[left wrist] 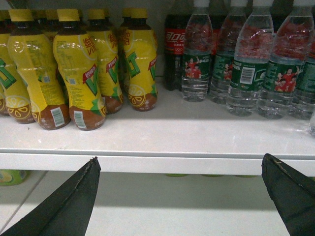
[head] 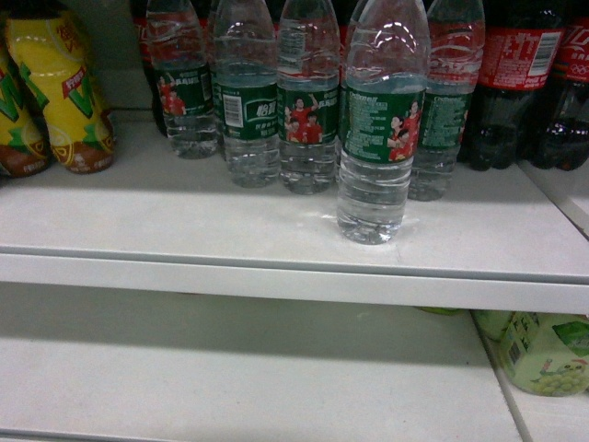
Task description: Move water from second to third shelf
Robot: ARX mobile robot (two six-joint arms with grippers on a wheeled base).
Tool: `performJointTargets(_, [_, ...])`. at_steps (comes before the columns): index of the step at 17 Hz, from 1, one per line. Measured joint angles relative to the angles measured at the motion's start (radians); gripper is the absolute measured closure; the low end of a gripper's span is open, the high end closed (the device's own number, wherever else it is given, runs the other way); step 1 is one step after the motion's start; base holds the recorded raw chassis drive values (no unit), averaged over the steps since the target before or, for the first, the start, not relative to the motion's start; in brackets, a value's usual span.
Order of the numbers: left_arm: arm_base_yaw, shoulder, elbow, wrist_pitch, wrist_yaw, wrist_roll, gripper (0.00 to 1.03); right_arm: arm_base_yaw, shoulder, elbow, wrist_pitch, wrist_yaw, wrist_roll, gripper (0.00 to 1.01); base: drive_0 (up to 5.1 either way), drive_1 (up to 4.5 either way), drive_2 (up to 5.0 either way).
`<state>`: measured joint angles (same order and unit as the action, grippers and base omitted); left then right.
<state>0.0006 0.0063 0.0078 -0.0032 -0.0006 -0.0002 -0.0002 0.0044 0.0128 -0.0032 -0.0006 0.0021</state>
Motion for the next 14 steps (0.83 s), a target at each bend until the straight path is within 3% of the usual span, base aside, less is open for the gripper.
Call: performJointTargets(14, [0.000, 0.000, 0.000, 0.000, 0.000, 0.000, 0.05, 0.000, 0.000, 0.000, 0.000, 0.000, 0.000, 0.03, 0.0, 0.00, 0.0])
